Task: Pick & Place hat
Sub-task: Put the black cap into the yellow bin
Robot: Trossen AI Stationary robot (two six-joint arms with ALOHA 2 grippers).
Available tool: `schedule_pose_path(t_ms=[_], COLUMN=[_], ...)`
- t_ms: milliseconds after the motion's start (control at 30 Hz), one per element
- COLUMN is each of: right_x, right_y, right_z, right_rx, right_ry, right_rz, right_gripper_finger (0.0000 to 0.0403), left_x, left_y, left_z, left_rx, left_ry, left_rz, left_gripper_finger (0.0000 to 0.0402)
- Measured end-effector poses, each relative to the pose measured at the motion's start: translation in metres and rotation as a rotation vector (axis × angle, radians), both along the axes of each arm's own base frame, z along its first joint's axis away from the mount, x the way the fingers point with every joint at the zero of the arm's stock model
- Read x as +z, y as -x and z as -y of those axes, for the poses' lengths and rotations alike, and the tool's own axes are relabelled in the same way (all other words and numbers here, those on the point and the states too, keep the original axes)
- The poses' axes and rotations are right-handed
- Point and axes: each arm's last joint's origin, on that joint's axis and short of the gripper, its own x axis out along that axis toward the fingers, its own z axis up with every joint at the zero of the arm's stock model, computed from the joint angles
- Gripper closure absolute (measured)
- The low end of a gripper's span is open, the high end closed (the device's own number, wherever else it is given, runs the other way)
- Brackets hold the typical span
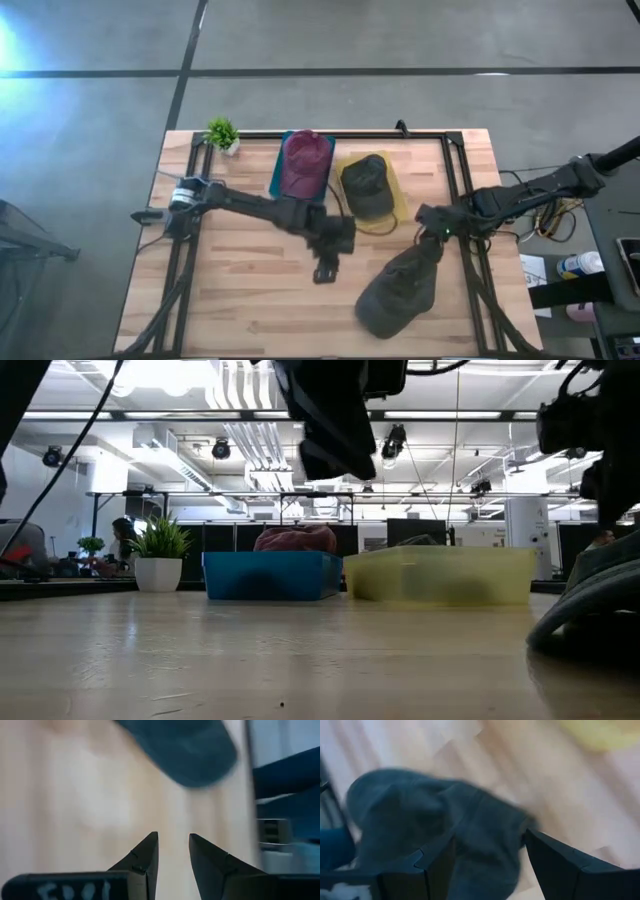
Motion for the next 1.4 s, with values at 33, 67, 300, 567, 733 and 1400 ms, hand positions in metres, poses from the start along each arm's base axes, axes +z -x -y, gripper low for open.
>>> schedule_pose_path(t_ms=[33, 67, 300, 567, 733, 1400], right_x=[0.0, 0.0, -0.007, -0.031, -0.047, -0.105], right_y=[0.0, 0.0, -0.009, -0.024, -0.035, -0.139], right_z=[-0.004, -0.008, -0.04, -0.074, -0.091, -0.112], right_rx=[0.015, 0.031, 0.16, 0.197, 0.161, -0.062], right_ry=[-0.019, -0.039, -0.125, -0.154, -0.195, -0.376], right_rz=[-0.001, -0.001, -0.023, -0.108, -0.14, 0.097], right_gripper_finger=[0.0172, 0.0172, 0.0172, 0.0172, 0.0172, 0.0172], left_x=[-0.003, -0.008, -0.042, -0.076, -0.096, -0.113], left_y=[0.001, 0.003, 0.009, 0.032, 0.046, 0.062], left_z=[0.006, 0.011, 0.065, 0.112, 0.119, 0.125], left_rx=[0.021, 0.047, 0.195, 0.435, 0.574, 0.756], left_ry=[0.056, 0.101, 0.392, 0.669, 0.648, 0.594], left_rz=[-0.031, -0.058, -0.11, -0.073, -0.104, -0.099], left_gripper_finger=[0.0299, 0.0299, 0.0299, 0.0299, 0.0299, 0.0299])
